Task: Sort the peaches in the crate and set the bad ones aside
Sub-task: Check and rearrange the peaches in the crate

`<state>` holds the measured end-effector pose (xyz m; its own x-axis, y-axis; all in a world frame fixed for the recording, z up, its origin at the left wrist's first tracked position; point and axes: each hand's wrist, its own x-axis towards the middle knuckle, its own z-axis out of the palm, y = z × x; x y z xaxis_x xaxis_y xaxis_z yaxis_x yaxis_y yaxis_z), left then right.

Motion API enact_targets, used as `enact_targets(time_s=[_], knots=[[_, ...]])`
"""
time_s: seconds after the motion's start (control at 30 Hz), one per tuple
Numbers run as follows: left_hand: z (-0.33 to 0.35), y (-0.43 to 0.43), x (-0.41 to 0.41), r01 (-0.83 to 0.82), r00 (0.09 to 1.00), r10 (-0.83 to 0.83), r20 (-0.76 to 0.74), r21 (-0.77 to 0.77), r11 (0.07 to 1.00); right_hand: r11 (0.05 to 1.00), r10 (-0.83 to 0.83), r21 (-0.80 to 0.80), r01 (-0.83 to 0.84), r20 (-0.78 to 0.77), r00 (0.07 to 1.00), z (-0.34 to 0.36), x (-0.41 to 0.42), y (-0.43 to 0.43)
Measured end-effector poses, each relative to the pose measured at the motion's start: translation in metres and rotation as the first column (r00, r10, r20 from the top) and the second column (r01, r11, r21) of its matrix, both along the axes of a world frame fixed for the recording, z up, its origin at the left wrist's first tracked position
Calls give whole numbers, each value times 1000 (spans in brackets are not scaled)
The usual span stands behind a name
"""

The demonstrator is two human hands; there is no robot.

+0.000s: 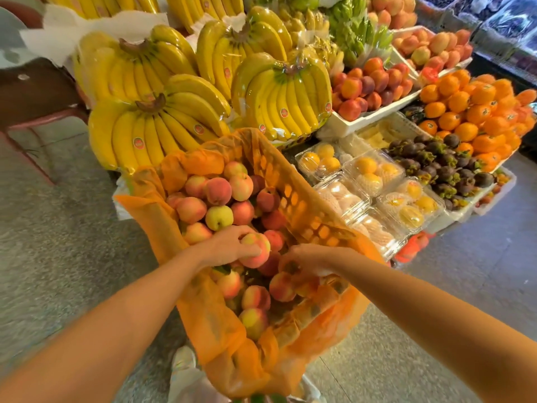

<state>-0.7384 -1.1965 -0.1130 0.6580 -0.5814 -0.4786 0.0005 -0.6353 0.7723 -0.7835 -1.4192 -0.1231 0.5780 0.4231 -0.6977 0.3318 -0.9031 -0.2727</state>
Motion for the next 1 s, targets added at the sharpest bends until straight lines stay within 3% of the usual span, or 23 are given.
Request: enact_targets(time_s=[0.2,0.37,0.47,0.6,0.7,0.87,1.0], knots=[[-5,0,1,-5,1000,5,-15,32,999,961,-275,-20,276,-177,945,-17,-4,2],[-2,5,3,-71,997,71,7,32,997,987,-157,7,158,-89,984,-17,5,-3],[9,13,14,-154,977,141,161,69,986,951,-261,196,240,91,961,-3,28,-5],[26,25,35,-364,858,321,401,33,931,717,-564,594,366,186,804,30,67,6],[34,35,54,-505,731,454,509,-44,862,602,-668,731,320,243,703,46,98,21],[33,42,81,-553,659,417,626,27,833,634,-682,723,275,355,639,44,145,39],[27,36,99,-479,634,308,710,48,876,708,-641,660,251,452,620,31,171,43]])
